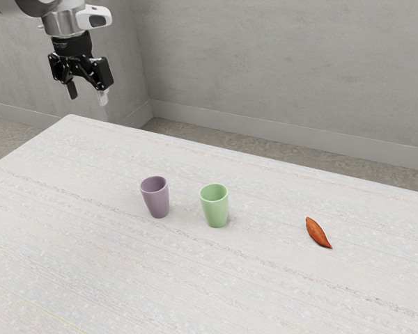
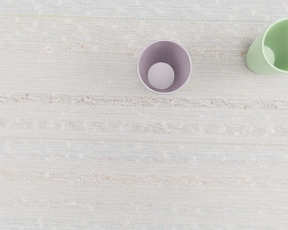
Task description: Place the left cup onto the right cup
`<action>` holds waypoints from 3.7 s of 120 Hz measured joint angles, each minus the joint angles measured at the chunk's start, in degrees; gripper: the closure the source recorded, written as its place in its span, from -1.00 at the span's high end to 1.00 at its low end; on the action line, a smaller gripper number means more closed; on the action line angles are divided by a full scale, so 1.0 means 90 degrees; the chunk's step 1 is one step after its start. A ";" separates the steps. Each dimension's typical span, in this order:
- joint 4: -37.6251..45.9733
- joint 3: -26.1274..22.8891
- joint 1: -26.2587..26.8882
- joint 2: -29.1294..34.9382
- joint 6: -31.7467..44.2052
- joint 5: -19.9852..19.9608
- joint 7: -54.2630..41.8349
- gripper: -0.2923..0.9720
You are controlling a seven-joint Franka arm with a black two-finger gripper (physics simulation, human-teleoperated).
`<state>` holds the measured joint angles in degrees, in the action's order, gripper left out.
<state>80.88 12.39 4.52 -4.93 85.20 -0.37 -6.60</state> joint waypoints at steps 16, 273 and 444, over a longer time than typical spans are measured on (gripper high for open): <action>0.0019 0.0000 -0.0013 -0.0008 0.0032 0.0000 0.0016 0.50; 0.0516 0.0000 -0.0250 -0.2706 0.2346 -0.0584 -0.0528 0.50; 0.0157 -0.0010 -0.0303 -0.3458 0.2724 -0.0800 -0.0262 -0.17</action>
<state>82.29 12.30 1.79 -36.06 109.71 -7.57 -8.95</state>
